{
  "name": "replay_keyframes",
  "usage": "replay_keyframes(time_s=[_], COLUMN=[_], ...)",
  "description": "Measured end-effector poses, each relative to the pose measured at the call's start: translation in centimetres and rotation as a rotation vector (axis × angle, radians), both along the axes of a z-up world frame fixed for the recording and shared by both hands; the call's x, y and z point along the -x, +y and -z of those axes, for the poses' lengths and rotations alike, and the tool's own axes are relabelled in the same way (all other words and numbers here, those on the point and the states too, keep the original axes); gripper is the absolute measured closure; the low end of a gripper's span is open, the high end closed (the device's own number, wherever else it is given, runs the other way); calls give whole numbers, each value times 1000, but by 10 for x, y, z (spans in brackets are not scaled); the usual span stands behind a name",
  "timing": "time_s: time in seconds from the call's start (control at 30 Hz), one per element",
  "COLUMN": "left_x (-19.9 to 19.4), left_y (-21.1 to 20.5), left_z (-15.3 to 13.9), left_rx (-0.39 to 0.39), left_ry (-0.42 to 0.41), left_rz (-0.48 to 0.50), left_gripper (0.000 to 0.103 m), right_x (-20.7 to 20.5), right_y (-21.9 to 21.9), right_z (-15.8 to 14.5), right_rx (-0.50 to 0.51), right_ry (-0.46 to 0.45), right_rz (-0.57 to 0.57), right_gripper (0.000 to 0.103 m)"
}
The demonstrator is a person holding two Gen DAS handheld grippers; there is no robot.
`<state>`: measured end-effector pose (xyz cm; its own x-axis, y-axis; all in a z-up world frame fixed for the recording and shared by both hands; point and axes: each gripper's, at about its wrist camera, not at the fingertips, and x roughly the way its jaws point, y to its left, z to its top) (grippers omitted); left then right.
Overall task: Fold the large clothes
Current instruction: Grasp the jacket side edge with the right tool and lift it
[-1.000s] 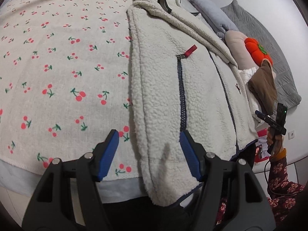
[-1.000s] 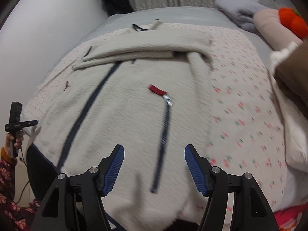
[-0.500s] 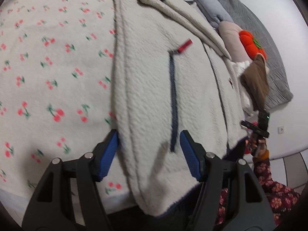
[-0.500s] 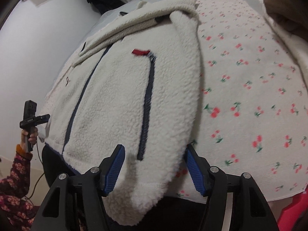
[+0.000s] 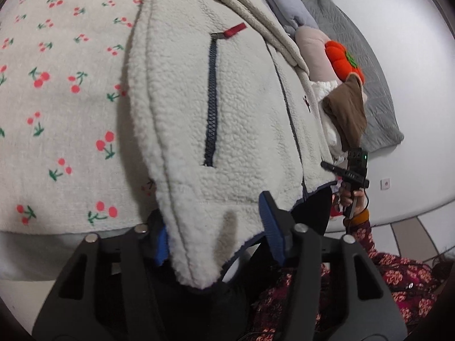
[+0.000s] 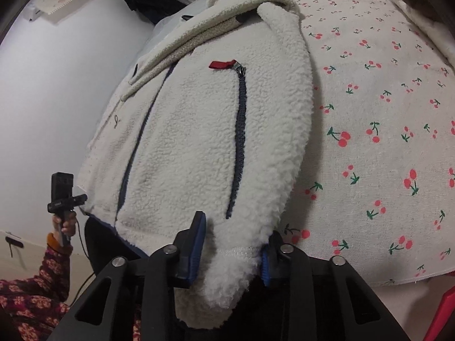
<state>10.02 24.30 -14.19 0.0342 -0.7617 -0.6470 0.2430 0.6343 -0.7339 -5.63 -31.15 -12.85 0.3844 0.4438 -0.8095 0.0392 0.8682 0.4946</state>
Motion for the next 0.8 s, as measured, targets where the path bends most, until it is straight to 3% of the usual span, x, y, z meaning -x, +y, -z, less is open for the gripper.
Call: replay_keyframes(time_s=[0.13, 0.3, 0.57, 0.8], left_x=[1, 10, 5, -13], left_y=[9, 5, -1, -6], left_z=[-1, -19, -54, -82], left_rx=[11, 45, 212, 311], left_ry=[12, -32, -121, -182], left_rz=[-62, -127, -188, -227], left_gripper=[85, 88, 90, 90], right_x=[2, 7, 3, -3], right_y=[3, 8, 13, 14], right_z=[-5, -22, -54, -82], right_rx=[8, 1, -36, -25], right_ry=[-12, -63, -152, -236], right_rz=[23, 57, 76, 86], right_gripper=[86, 89, 90, 90])
